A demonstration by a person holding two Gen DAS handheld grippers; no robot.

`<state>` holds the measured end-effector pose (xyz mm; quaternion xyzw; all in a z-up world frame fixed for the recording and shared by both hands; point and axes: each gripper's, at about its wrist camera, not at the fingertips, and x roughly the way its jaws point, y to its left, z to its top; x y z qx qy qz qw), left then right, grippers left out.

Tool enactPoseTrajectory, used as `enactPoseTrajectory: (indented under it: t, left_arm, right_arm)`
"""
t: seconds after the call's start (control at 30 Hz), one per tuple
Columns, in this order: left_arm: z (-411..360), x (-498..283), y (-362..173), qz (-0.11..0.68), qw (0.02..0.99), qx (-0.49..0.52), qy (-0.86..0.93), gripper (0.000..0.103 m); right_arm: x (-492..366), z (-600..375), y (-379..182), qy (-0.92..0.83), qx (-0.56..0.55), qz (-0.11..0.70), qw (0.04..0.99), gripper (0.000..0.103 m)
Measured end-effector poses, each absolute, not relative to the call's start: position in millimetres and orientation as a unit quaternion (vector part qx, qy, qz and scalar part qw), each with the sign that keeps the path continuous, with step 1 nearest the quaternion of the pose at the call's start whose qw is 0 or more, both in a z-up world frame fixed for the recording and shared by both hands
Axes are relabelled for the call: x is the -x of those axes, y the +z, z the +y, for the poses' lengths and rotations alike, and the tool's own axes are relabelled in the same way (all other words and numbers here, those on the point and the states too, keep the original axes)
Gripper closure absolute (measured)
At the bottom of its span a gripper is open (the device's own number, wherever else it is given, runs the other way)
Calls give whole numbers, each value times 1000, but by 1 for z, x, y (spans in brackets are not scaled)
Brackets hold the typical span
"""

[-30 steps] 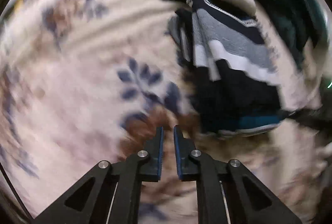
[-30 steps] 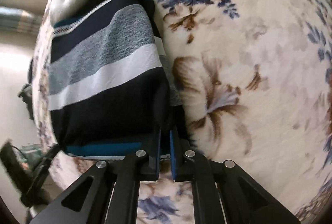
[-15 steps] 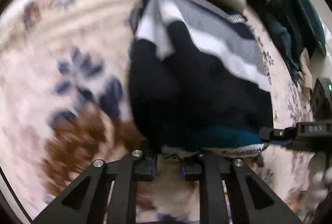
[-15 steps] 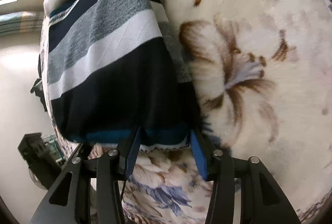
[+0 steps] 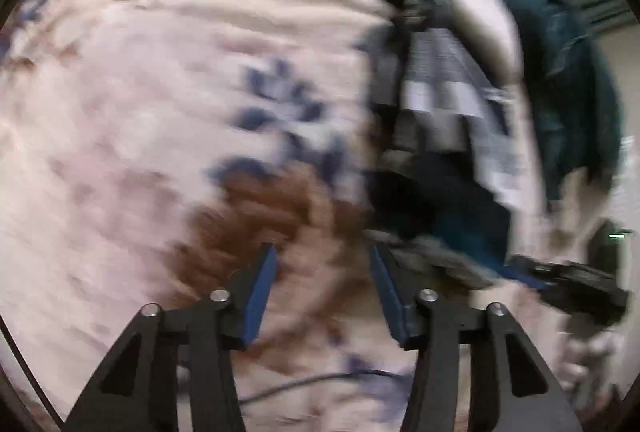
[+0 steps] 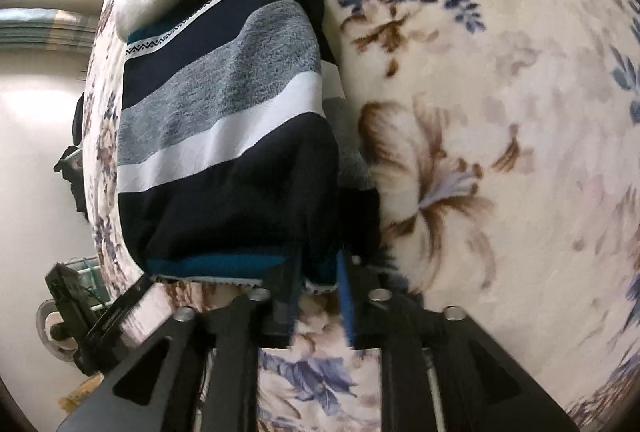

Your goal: Fold small clothes

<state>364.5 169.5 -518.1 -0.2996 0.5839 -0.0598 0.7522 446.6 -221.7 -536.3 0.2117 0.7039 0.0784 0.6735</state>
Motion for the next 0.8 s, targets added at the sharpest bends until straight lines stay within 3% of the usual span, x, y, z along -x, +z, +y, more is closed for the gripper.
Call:
enactPoseTrajectory:
  t: [0.03,0.2,0.27,0.33,0.4,0.43,0.57,0.63,0.8]
  left_arm:
    - [161,-366,-513,569,759,308,-72,56]
    - [121,-396,-505,542,793,259,-100,58]
    - [110,-402,-500,528,812,226,-102,89]
    - [107,-400,-492,520,823,199,-110,90]
    - [114,-391,-486,514,830,185,-109,91]
    - [121,-386,-487,518,828,188,-104,91]
    - [152,-371,-510,541,800,250,-64,93]
    - [176,-367,-532,552,763,336,-18,96]
    - [208,-359,-528,515,741,432,-7,94]
  right_arm:
    - [-444,-229,-535,75,-216,703,673,70]
    - [-435,-249,-539,76,-239,705,663,69]
    - [-434,-248,-545,79,-237,709,659,69]
    - [-433,-243,-548,77,-229,712,659,70]
    - [-434,-238,-547,67,-208,707,673,93]
    - [-435,-234,-548,67,-202,705,676,96]
    - [-437,-230,-549,66,-192,700,685,97]
    - [-437,-229,-552,59,-188,705,682,97]
    - [-442,-220,-553,58,-172,705,685,97]
